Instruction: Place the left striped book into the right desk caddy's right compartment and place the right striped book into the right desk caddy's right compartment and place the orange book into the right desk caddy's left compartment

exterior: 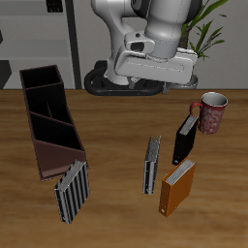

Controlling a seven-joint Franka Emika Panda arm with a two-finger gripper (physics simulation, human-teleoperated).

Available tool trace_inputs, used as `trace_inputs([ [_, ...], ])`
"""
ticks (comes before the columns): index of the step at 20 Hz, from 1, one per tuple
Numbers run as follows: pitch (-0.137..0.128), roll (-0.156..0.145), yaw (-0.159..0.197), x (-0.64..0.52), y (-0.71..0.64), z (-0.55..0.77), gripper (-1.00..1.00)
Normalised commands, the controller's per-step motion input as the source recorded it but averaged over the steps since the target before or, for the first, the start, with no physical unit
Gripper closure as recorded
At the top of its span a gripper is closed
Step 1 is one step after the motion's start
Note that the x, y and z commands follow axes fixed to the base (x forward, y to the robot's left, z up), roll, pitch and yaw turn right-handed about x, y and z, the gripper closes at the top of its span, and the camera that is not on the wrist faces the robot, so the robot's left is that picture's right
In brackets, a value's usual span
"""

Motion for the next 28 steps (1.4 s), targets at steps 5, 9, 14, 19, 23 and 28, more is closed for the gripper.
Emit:
trace_inputs([
  [5, 0.007, 0.026, 0.030, 0.28, 0.29, -0.05, -1.00],
  [9, -0.018, 0.011, 0.028, 0.25, 0.18, -0.07, -1.00],
  [14, -0.014, 0.028, -0.020, 0.27, 0.14, -0.13, -1.00],
  [19, 0.003, 0.054, -0.024, 0.34, -0.02, -0.25, -1.00],
  [23, 0.014, 0.123, -0.037, 0.21, 0.03, -0.26, -1.00],
  [28, -0.011, 0.070, -0.011, 0.17, 0.00, -0.33, -1.00],
])
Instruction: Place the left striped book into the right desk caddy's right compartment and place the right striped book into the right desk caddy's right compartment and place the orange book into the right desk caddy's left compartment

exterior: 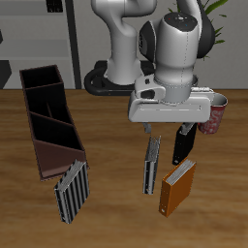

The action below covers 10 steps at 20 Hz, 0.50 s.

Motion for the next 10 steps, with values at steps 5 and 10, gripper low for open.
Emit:
trace_inputs([
  [5, 0.002, 0.023, -0.010, 0.08, -0.02, -0.30, -1.00],
  [10, 0.000, -0.004, -0.025, -0.01, 0.00, -0.22, -1.00],
])
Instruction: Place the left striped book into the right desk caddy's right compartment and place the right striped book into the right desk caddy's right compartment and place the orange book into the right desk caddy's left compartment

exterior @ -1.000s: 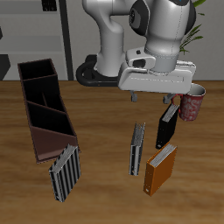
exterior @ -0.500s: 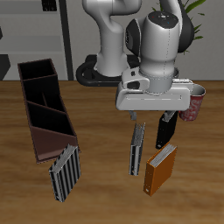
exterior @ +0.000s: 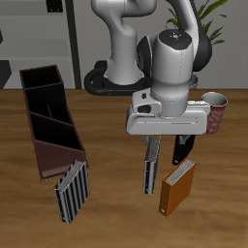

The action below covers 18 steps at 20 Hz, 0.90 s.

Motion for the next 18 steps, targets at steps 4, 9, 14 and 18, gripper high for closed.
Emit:
trace_inputs([
  [4, -0.013, 0.048, -0.061, -0.11, -0.04, -0.27, -1.00],
  [9, -0.003, 0.087, -0.063, -0.15, -0.09, -0.13, -1.00],
  [14, -0.034, 0.082, 0.045, -0.19, -0.11, 0.01, -1.00],
  [18, -0.013, -0.029, 0.009, 0.04, -0.20, 0.01, -1.00],
])
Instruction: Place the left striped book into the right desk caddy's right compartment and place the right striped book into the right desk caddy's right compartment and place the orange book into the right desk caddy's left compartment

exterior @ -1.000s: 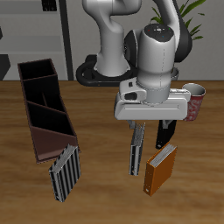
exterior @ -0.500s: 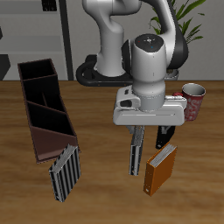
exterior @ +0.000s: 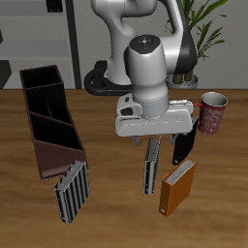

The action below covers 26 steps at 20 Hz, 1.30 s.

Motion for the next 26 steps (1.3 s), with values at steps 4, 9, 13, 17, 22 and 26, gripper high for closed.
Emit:
trace_inputs([
  [4, -0.006, -0.040, 0.021, 0.12, -0.22, -0.03, -1.00],
  [9, 0.003, -0.041, -0.008, 0.09, -0.08, -0.11, -1.00],
  [13, 0.032, 0.002, -0.027, 0.03, 0.07, -0.28, -1.00],
  [17, 0.020, 0.002, -0.002, 0.00, 0.09, -0.22, -1.00],
  [22, 0.023, -0.003, -0.018, 0.03, 0.02, -0.22, -1.00],
  [26, 0.034, 0.007, -0.002, 0.01, 0.03, -0.24, -1.00],
])
